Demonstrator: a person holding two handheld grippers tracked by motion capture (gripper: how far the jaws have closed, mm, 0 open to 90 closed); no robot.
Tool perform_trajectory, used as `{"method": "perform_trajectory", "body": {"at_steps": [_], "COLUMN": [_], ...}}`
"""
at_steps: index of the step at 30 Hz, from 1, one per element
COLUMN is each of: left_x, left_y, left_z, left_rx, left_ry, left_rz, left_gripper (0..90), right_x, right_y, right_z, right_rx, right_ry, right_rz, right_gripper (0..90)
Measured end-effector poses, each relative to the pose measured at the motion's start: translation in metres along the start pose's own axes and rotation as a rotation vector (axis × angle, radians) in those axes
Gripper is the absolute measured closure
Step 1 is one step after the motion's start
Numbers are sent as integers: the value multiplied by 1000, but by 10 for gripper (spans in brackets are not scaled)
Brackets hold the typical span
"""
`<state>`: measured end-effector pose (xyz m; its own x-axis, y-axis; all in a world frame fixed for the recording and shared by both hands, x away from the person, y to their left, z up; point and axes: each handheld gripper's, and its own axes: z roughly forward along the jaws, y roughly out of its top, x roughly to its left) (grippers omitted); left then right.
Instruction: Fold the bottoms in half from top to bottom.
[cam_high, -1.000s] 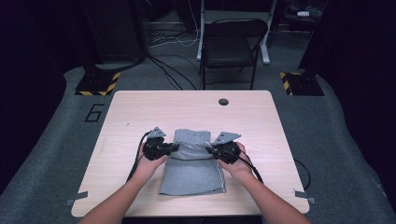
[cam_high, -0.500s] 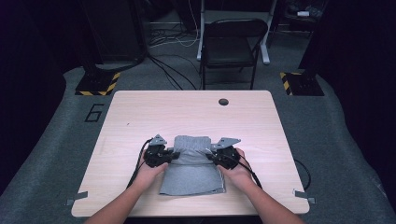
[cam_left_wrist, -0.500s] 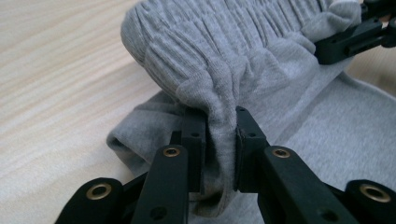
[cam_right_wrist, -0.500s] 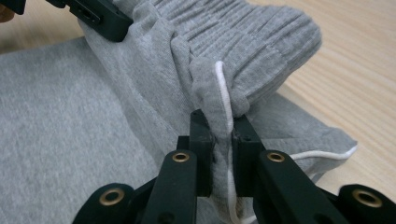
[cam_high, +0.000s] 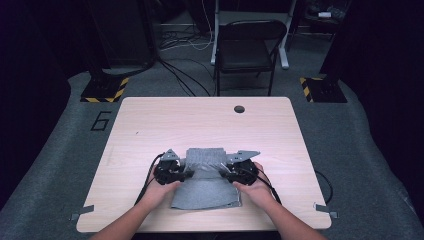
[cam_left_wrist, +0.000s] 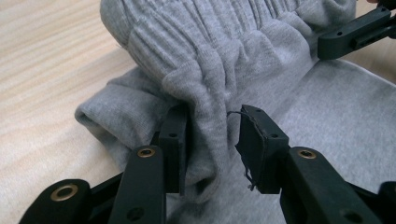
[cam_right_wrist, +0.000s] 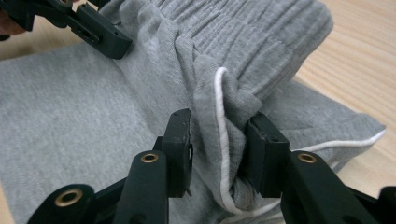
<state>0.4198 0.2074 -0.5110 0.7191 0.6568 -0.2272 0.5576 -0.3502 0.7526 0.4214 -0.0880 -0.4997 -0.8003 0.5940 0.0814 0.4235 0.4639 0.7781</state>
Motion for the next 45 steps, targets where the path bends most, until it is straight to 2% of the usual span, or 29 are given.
{"method": "perform_trajectory", "body": {"at_steps": [1, 5, 7, 8, 9, 11, 13, 16, 20, 25, 26, 28, 31, 32, 33, 34, 35, 37, 39, 42, 43, 45], "left_x": [-1, -4, -7, -7, -9, -11, -12, -14, -18, -17, -17, -15, -15, -15, -14, -14, -13, -12, -11, -11, -10, -11], "left_y": [-1, -3, -5, -6, -7, -9, -11, -13, -11, -7, -6, -4, -3, -4, -5, -5, -6, -9, -11, -13, -13, -14], "left_z": [0, -2, -2, -2, -2, -3, -4, -6, -12, -16, -17, -17, -18, -17, -15, -15, -13, -11, -8, -6, -6, -5], "left_rx": [-3, 9, 13, 21, 21, 18, 15, 12, -6, -18, -23, -34, -34, -24, 0, 0, 11, 25, 42, 42, 44, 41], "left_ry": [0, -12, -16, -15, -17, -20, -28, -37, -49, -54, -56, -57, -53, -52, -53, -53, -53, -52, -50, -49, -46, -47], "left_rz": [-8, 9, 22, 45, 50, 61, 59, 58, 55, 63, 42, 47, 46, 46, 45, 45, 63, 58, 54, 45, 67, 61], "left_gripper": [618, 593, 580, 573, 565, 545, 531, 504, 488, 474, 474, 471, 528, 573, 655, 685, 685, 717, 737, 742, 742, 742], "right_x": [0, 0, 2, 3, 5, 7, 9, 14, 16, 19, 19, 18, 18, 19, 17, 16, 16, 12, 9, 5, 4, 4], "right_y": [-1, -4, -5, -6, -7, -10, -14, -19, -18, -19, -19, -18, -17, -16, -13, -11, -11, -7, -2, 7, 9, 15], "right_z": [-1, -3, -5, -5, -6, -8, -8, -11, -13, -16, -16, -16, -17, -19, -22, -23, -23, -27, -29, -28, -27, -24], "right_rx": [-6, -4, 1, 3, -7, 8, 19, 40, 28, 29, 29, 29, 22, 23, 16, 7, 7, -19, -34, -46, -48, -60], "right_ry": [5, 8, 7, 7, 4, 9, 10, 20, 27, 33, 33, 36, 33, 27, 20, 13, 13, 6, 1, 0, 0, 0], "right_rz": [3, -4, 5, -9, -3, -8, -32, -37, -23, -29, -29, -39, -32, -16, -23, -14, -14, -6, 22, 28, 33, 34], "right_gripper": [619, 620, 621, 620, 619, 611, 603, 596, 593, 590, 588, 582, 570, 560, 535, 530, 530, 514, 499, 474, 463, 456]}}
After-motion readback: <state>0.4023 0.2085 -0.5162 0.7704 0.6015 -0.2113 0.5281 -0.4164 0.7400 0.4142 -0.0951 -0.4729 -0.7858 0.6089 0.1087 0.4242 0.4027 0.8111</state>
